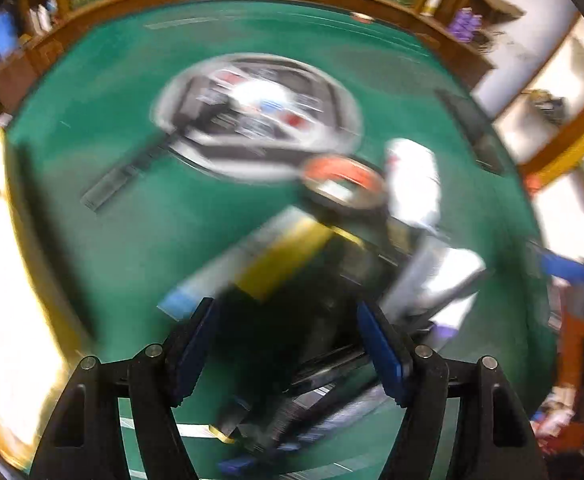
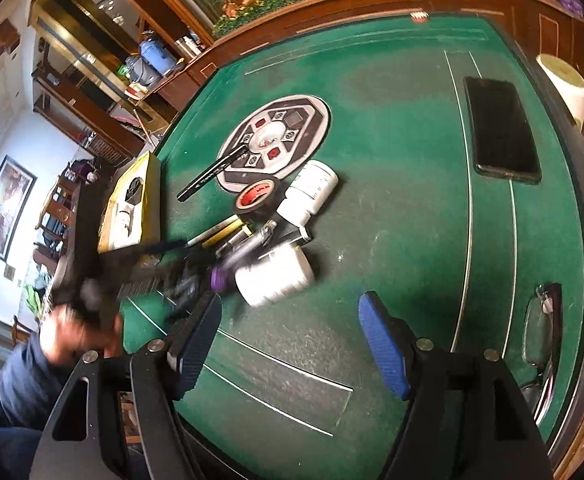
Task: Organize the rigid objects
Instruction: 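Grasp a black marker with the left gripper while the right gripper grasps a white bottle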
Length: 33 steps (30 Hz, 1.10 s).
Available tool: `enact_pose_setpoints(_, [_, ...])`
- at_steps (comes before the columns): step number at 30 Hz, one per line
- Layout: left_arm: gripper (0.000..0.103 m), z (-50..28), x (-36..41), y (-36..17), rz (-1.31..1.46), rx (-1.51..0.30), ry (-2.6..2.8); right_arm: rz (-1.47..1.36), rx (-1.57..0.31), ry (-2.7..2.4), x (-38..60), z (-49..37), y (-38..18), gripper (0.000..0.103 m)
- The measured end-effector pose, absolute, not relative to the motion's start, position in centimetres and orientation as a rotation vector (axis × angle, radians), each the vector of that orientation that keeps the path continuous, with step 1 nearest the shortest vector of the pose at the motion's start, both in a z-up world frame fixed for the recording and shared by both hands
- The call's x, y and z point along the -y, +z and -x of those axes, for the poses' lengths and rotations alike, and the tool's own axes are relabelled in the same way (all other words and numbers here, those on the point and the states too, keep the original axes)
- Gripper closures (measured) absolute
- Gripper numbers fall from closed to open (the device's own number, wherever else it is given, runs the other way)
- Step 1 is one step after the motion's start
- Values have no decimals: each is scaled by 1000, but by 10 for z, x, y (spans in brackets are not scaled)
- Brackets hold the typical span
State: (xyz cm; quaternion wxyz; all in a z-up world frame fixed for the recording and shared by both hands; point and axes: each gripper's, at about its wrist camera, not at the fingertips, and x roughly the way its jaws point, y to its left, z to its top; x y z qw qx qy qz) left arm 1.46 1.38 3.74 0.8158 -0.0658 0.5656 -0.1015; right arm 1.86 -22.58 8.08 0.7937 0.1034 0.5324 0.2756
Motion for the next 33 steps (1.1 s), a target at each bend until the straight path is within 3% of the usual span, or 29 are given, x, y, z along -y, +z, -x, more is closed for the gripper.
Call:
enact_pose_setpoints(8, [28, 12, -33, 63, 240, -1142, -298, -254, -1181, 579, 224, -25, 72, 32])
enact_pose_setpoints(15, [28, -56, -78, 82, 103, -1112, -138, -245, -1196, 585, 219, -23, 69, 32])
enact_pose_setpoints(28, [27, -151, -74, 16, -154, -1237, -162, -273, -1182, 486, 255, -5, 71, 32])
enact_pose_setpoints(32, [85, -147, -83, 20, -72, -1212, -160, -293, -1185, 466, 261, -5, 71, 32])
enact_pose_setpoints(33, [88, -143, -83, 21, -50, -1212, -157, -296, -1190, 464, 260, -6, 70, 32])
